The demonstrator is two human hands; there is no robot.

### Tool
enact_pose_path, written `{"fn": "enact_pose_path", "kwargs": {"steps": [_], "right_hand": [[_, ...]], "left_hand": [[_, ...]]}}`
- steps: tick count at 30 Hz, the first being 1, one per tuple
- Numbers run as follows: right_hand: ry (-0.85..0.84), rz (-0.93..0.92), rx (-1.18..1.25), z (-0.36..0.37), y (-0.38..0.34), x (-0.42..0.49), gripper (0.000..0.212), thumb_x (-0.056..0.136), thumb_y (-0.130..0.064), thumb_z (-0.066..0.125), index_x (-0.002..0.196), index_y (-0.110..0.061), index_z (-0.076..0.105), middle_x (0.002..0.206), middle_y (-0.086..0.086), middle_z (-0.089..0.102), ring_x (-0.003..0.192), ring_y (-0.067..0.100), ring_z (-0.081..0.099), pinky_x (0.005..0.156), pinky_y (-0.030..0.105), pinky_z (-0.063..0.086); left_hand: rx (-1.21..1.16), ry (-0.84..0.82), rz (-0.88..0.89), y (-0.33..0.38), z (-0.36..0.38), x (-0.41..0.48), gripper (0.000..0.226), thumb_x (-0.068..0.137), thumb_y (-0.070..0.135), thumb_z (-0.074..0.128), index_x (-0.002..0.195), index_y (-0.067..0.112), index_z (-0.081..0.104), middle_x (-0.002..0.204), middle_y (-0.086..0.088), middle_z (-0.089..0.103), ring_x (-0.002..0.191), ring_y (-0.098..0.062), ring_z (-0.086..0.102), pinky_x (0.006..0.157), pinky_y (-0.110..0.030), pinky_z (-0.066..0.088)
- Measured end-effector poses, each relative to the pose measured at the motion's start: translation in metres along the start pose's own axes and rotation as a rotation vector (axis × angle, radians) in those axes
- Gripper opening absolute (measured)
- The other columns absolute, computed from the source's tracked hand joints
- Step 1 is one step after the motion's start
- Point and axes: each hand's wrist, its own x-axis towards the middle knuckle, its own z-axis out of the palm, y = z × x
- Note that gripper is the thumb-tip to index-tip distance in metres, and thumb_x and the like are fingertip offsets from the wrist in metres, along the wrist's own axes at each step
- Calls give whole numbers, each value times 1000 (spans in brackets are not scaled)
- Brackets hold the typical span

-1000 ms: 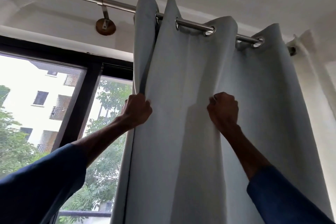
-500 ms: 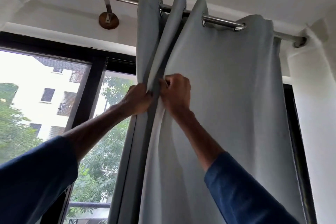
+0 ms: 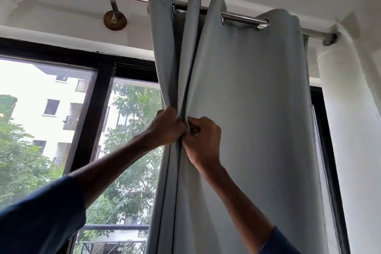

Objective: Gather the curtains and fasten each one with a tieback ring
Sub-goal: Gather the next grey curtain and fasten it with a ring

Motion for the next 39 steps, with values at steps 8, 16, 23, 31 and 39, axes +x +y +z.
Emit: {"fn": "enact_pose_path", "kwargs": {"steps": [8,16,23,31,39], "right_hand": [[-6,-74,-14,-7,3,-21,29,84,-13,71,56,-9,62,49,1,57,52,17,49,59,36,43],[-262,-89,-36,-31,19,-16,16,82,-22,72,69,-14,71,65,-1,69,63,14,63,64,36,53],[390,253,-453,-129,99,39,81,77,-43,80,140,-3,49,145,20,45,137,39,39,113,44,29],[317,500,-362,-156,145,52,68,77,-46,82,124,-2,62,112,19,70,111,38,64,89,42,50],[299,252,-478,-124,125,53,21,87,-14,68,70,-1,66,70,16,61,70,37,65,60,27,31]], "left_hand": [[-235,-22,-91,15,7,-12,71,104,53,36,46,13,46,35,9,41,28,-4,38,30,-16,28],[-89,17,-147,15,21,-2,24,95,23,54,78,7,49,73,-4,45,71,-23,46,47,-25,30],[-28,19,-104,8,29,-3,38,100,30,51,68,18,35,86,-14,49,78,-28,51,60,-31,37],[-30,41,-72,10,36,-2,40,100,29,52,66,17,36,83,-17,50,71,-28,52,53,-27,33],[-10,83,-10,10,41,0,41,98,23,55,63,17,34,63,-2,40,53,-13,44,46,-19,28]]}}
